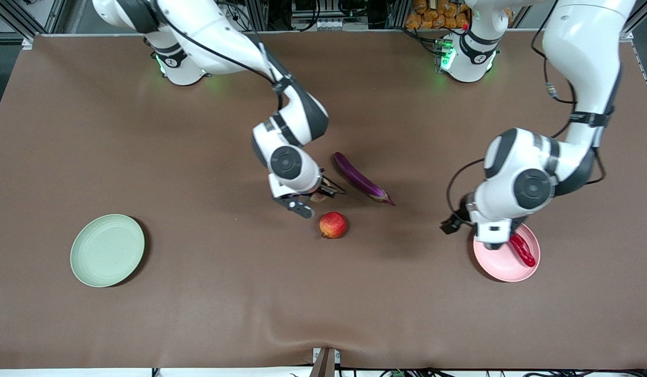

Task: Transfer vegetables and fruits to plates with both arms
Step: 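Release the chili on the pink plate while the right gripper approaches the peach, then carry the peach to the green plate while the left gripper grasps the eggplant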

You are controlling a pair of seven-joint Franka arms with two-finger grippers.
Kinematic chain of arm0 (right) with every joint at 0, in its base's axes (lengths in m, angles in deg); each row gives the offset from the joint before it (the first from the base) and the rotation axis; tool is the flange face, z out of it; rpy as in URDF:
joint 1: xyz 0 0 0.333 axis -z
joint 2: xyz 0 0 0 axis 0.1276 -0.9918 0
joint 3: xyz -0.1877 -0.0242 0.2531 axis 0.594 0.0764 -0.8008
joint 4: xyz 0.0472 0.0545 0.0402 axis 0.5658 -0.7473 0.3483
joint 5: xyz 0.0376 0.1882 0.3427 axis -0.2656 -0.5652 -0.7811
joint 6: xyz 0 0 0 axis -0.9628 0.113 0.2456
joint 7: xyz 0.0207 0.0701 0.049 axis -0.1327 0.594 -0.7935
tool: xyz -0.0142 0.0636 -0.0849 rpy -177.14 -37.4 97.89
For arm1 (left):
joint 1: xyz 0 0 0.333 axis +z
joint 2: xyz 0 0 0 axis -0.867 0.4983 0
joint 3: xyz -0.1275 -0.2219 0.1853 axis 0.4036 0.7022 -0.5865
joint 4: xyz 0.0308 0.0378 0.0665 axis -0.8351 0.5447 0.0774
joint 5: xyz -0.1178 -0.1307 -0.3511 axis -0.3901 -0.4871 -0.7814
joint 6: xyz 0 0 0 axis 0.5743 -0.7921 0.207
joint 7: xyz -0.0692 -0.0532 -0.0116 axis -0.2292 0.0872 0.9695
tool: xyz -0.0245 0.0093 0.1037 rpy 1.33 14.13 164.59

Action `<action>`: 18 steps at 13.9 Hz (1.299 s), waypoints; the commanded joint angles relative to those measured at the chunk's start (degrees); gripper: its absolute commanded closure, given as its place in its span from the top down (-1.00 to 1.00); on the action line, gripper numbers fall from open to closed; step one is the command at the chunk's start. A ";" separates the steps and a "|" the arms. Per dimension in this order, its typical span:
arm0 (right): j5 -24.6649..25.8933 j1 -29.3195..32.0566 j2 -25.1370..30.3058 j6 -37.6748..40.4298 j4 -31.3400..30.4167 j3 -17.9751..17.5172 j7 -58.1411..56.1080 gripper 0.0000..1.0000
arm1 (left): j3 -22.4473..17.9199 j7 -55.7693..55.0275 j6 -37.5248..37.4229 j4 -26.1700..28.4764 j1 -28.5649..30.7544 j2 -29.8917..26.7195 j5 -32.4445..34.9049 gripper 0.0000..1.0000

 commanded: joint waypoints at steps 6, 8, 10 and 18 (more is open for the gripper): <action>11.59 20.38 9.90 13.78 -3.31 -0.26 -20.86 -1.00 | -0.13 -21.02 7.95 -2.33 -15.73 4.19 -1.09 0.70; 11.51 29.07 10.78 16.06 -3.31 -0.35 -35.43 -1.00 | 0.04 -26.47 8.39 -1.55 -18.29 4.63 -1.61 0.70; 11.60 36.46 10.79 17.30 -3.39 -0.35 -48.53 -1.00 | 0.04 -31.49 8.39 1.08 -21.71 4.54 -1.62 0.67; 11.60 51.97 3.06 7.93 -3.75 -0.35 -74.87 -1.00 | -0.22 -35.11 20.68 11.63 -24.10 4.19 -1.00 0.55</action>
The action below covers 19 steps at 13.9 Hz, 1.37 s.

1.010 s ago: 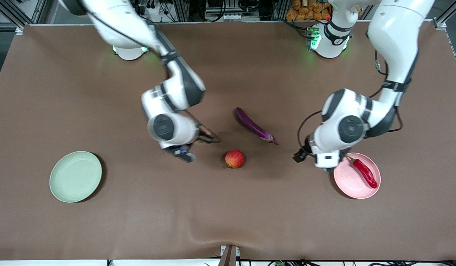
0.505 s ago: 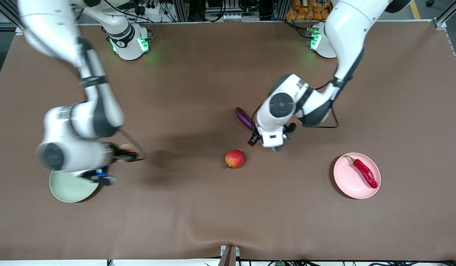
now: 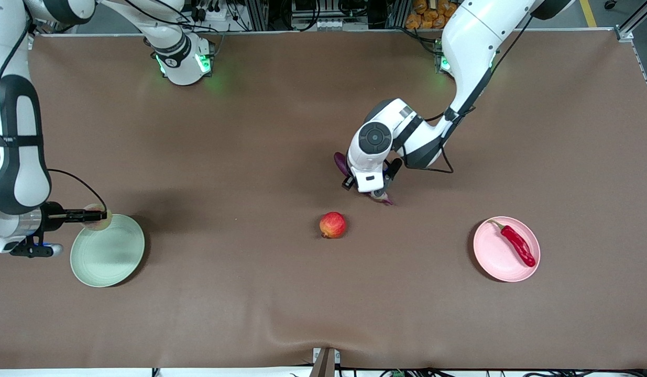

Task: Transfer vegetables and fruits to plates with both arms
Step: 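Carry the peach to the green plate while the left gripper grasps the eggplant, then carry the eggplant to the pink plate while the right gripper reaches the apple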

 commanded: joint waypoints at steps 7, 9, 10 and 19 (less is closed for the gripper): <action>0.06 1.71 -6.31 -8.52 0.37 -1.41 -1.75 -0.94 | -0.70 -1.14 9.41 4.59 -0.89 1.55 1.25 -1.00; 0.06 1.97 -6.40 -8.43 0.37 -1.49 -1.57 0.02 | -0.70 -1.05 9.32 4.67 -0.80 1.03 1.25 -1.00; -0.12 2.06 -6.40 -8.09 0.37 -1.58 -1.48 0.99 | -0.70 -0.96 9.23 4.50 -0.72 0.76 1.25 -1.00; -5.91 -1.18 -4.82 10.80 9.94 -2.46 5.95 1.00 | -0.61 18.67 -13.80 -9.21 12.62 -9.17 2.92 -1.00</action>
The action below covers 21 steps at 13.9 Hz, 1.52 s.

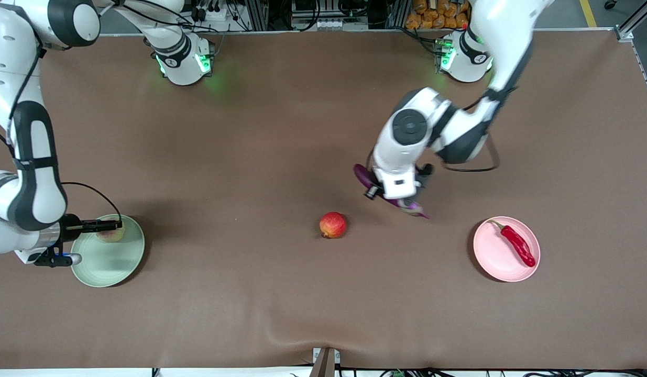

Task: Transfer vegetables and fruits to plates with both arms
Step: 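Carry the eggplant to the pink plate while the right gripper reaches the apple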

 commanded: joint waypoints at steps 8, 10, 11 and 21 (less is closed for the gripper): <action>-6.98 -20.39 3.94 5.03 2.85 -0.86 41.59 1.00 | 0.29 42.76 -0.88 -1.02 23.30 4.52 1.33 -1.00; -9.07 -24.79 3.77 1.71 2.85 -0.86 51.77 1.00 | 0.20 46.21 1.57 -1.11 24.72 6.36 2.73 -1.00; -11.87 -26.81 3.50 -0.92 2.76 -0.86 57.04 1.00 | 0.20 46.48 2.81 -1.20 25.51 7.33 4.13 -1.00; -17.70 -43.87 -3.52 -30.72 1.17 -0.86 85.65 1.00 | 0.29 51.76 10.82 -1.64 30.08 14.11 6.25 -1.00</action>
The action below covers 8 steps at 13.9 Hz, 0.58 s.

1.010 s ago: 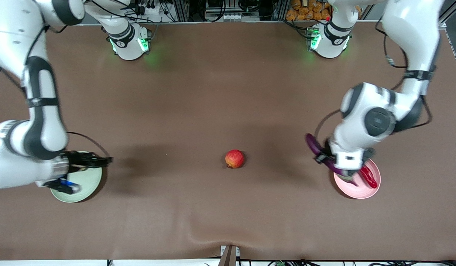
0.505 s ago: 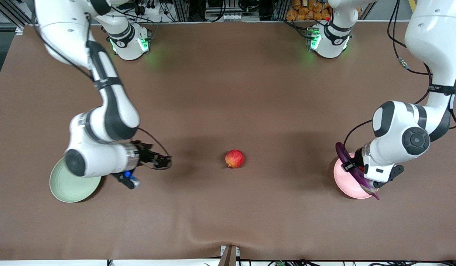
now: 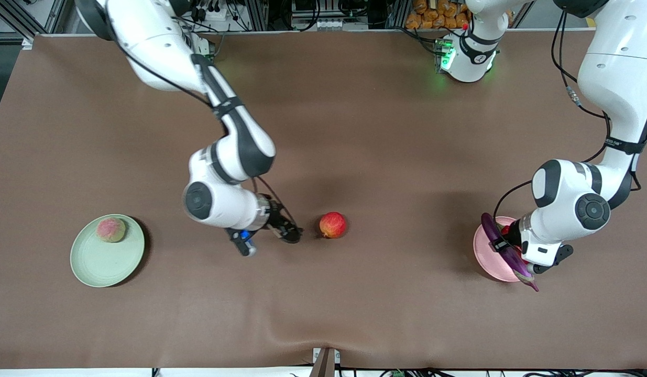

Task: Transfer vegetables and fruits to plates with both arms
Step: 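Carry the eggplant to the pink plate while the right gripper reaches the apple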

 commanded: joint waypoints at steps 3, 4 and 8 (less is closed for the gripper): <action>-1.39 -5.96 -5.58 -12.37 0.91 0.82 5.63 1.00 | 0.62 -0.48 -0.02 -1.21 0.42 0.32 0.71 0.99; -1.21 -6.67 -6.64 -15.19 1.17 0.91 7.04 1.00 | 0.62 -0.57 -0.11 -1.12 0.42 -0.11 0.80 1.00; -1.12 -8.08 -8.41 -16.36 2.32 0.91 7.67 1.00 | 1.23 -0.93 -2.56 -1.30 0.16 -4.23 0.80 1.00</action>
